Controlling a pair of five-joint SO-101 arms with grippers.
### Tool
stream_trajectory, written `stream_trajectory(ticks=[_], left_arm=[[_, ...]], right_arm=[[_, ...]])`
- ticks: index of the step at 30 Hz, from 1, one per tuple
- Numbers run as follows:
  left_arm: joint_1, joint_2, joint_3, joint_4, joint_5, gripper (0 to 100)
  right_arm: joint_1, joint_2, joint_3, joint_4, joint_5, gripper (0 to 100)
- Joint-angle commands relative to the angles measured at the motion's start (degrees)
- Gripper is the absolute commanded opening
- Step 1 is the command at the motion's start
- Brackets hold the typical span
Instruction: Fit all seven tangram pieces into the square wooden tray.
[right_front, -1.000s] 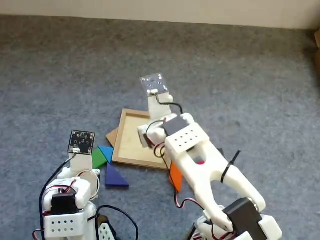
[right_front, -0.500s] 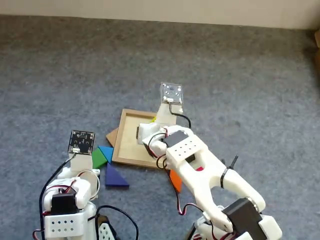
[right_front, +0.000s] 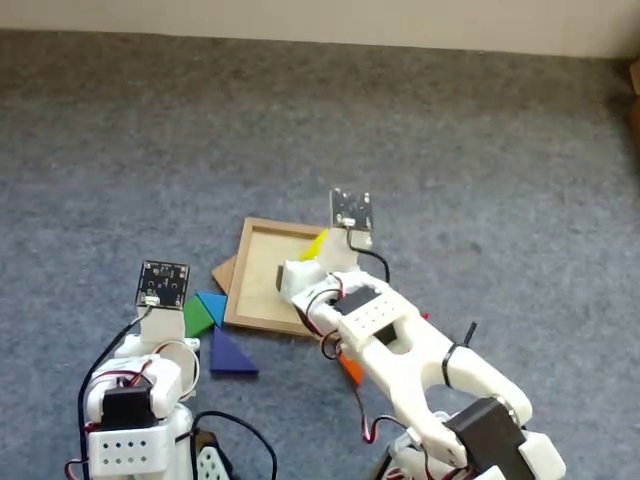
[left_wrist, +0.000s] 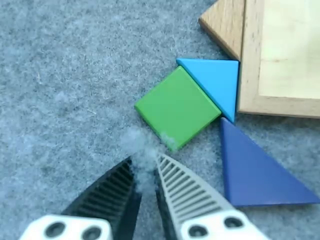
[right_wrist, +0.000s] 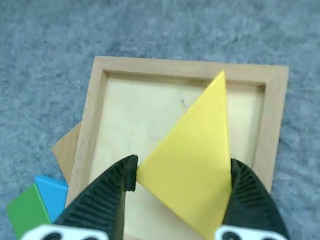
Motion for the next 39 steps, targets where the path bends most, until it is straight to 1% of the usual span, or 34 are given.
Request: stream_trajectory(ticks=[1, 11, 17, 23, 27, 31, 33, 34, 39], left_arm=[[-0.5, -1.5, 1.2, 0.4, 0.3, 0], [-0.5, -1.5, 1.2, 0.4, 0.3, 0], [-0.5, -1.5, 1.2, 0.4, 0.3, 0], [-0.5, -1.5, 1.2, 0.4, 0.3, 0], [-0.5, -1.5, 1.2, 0.4, 0.3, 0], [-0.5, -1.5, 1.2, 0.4, 0.3, 0], [-0.5, -1.5, 1.2, 0.4, 0.3, 0], [-0.5, -1.5, 1.2, 0.4, 0.3, 0], [-0.5, -1.5, 1.2, 0.4, 0.3, 0]], right_arm=[[0.7, -2.6, -0.1, -1.2, -0.4, 16.3], [1.1, -3.2, 1.6, -1.1, -0.7, 17.2], [2.2, -3.2, 1.5, -1.0, -0.4, 32.0], [2.2, -3.3, 1.5, -1.0, -0.2, 32.2], [2.2, -3.4, 1.2, 1.0, 4.3, 32.2], [2.2, -5.9, -0.8, 1.4, 6.2, 32.1], [2.7, -8.7, -0.8, 1.4, 7.6, 31.0], [3.0, -10.2, -0.9, 1.4, 8.3, 28.8], [4.3, -14.2, -0.7, 1.0, 9.3, 11.1]])
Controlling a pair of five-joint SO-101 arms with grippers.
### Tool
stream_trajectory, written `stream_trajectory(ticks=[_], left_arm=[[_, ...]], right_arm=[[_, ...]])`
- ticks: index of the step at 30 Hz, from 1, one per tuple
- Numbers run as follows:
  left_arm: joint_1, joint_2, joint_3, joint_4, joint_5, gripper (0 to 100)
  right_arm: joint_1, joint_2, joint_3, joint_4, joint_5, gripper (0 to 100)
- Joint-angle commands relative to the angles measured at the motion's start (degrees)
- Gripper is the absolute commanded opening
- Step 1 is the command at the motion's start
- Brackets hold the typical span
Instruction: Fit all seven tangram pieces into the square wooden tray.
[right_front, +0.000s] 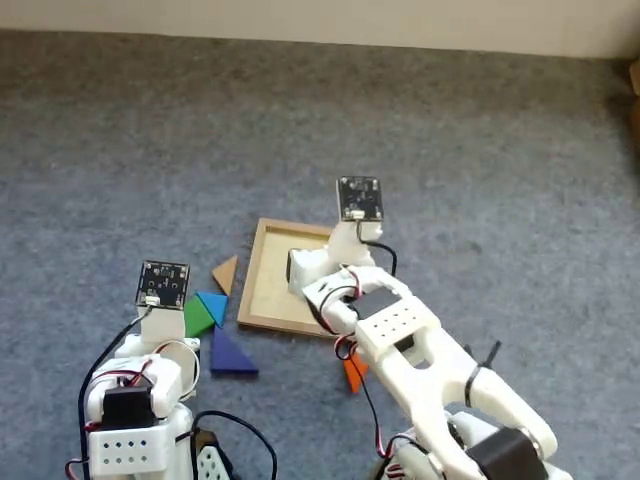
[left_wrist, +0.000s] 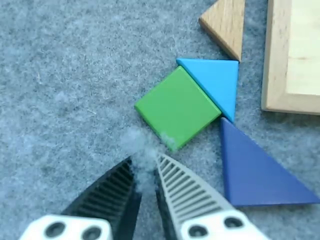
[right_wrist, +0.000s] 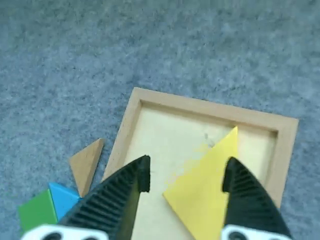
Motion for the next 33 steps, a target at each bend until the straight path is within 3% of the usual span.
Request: stream_trajectory(ticks=[1, 4, 12, 17, 25, 33], left_arm=[[-0.5, -1.5, 1.2, 0.4, 0.3, 0], [-0.5, -1.5, 1.2, 0.4, 0.3, 0], [-0.5, -1.5, 1.2, 0.4, 0.3, 0], [-0.5, -1.5, 1.2, 0.4, 0.3, 0], [-0.5, -1.5, 1.2, 0.4, 0.3, 0], [-0.5, -1.5, 1.2, 0.4, 0.3, 0]], right_arm=[[1.1, -3.6, -2.7, 0.0, 1.0, 8.2], [0.3, -1.2, -2.9, -0.1, 1.1, 2.4], [-0.2, 12.1, -4.0, -8.1, 1.1, 2.1], [1.7, 16.4, -4.0, -10.0, 6.0, 1.9], [7.3, 14.5, -3.6, -9.5, 8.7, 1.9], [7.5, 8.0, -2.2, -4.1, 12.6, 1.9]])
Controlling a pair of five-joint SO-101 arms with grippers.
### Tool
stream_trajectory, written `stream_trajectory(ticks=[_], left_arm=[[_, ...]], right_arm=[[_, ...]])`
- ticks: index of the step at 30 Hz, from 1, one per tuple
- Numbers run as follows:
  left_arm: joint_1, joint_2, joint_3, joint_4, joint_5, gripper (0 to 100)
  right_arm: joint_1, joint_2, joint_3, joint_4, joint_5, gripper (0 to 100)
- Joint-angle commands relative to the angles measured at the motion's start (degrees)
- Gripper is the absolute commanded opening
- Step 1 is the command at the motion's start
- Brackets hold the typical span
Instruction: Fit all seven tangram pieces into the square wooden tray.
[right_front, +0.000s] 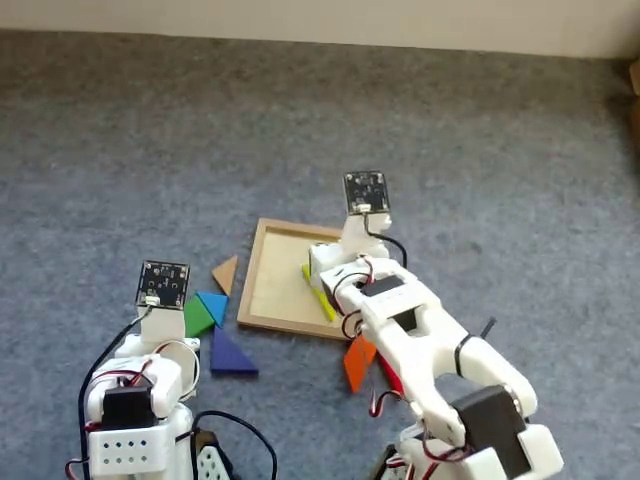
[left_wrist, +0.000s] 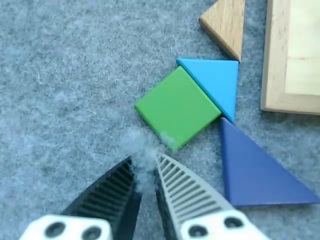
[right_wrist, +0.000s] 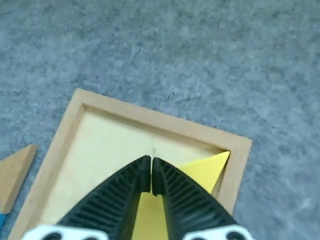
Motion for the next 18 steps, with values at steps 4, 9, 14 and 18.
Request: stream_trajectory(ticks=[4, 9, 14, 18], left_arm=[[-0.5, -1.5, 1.2, 0.4, 0.3, 0], [-0.5, -1.5, 1.2, 0.4, 0.3, 0], [-0.5, -1.5, 1.2, 0.4, 0.3, 0], [-0.5, -1.5, 1.2, 0.4, 0.3, 0]], right_arm=[[0.7, -7.1, -0.5, 9.3, 1.8, 1.9], [-0.6, -8.8, -0.3, 9.9, 1.8, 1.9], [-3.7, -5.1, 0.2, 9.9, 1.9, 1.9], [-3.3, -0.3, 0.2, 10.1, 2.0, 1.9]])
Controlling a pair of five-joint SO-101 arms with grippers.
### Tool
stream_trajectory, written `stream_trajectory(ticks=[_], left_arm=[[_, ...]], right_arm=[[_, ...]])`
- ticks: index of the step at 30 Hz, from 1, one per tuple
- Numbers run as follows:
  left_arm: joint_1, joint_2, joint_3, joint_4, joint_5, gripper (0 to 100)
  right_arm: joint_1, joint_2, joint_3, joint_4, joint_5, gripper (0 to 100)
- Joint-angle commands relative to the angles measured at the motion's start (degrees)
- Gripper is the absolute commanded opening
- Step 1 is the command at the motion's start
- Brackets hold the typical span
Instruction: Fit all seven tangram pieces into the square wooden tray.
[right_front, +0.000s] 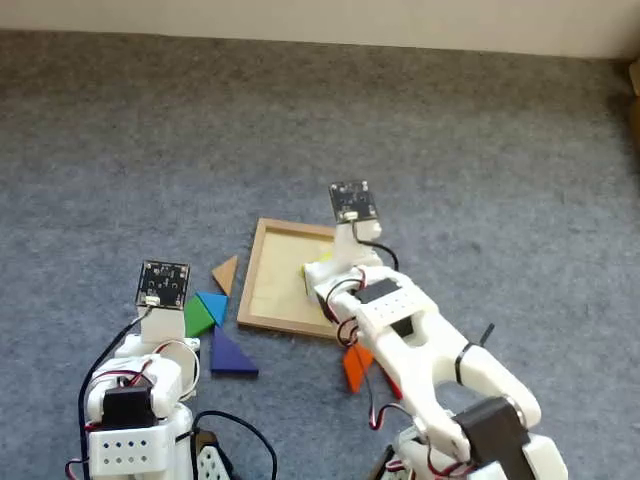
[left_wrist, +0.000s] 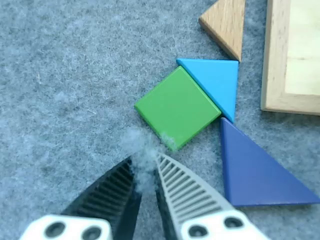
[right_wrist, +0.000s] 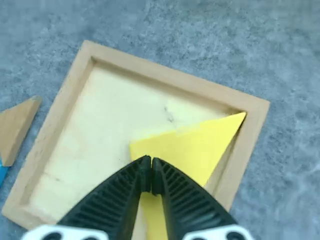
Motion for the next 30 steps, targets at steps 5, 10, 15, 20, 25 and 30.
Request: stream_trajectory(ticks=[5, 10, 15, 20, 25, 30], left_arm=[[-0.5, -1.5, 1.2, 0.4, 0.3, 0], [-0.5, -1.5, 1.2, 0.4, 0.3, 0], [-0.5, -1.5, 1.2, 0.4, 0.3, 0], [-0.5, -1.5, 1.2, 0.4, 0.3, 0], [-0.5, -1.5, 1.2, 0.4, 0.3, 0], [-0.5, -1.5, 1.2, 0.4, 0.3, 0]], right_arm=[[2.9, 2.6, -0.7, 3.7, 4.0, 1.9], [5.5, 0.3, -0.8, 12.4, 12.2, 1.9], [7.0, -1.1, -0.7, 12.4, 13.7, 1.9], [7.6, -2.4, -1.8, 12.5, 13.5, 1.9], [7.7, -11.5, -2.6, 21.2, 13.4, 2.0], [7.7, -20.4, -2.7, 31.4, 13.2, 2.1]])
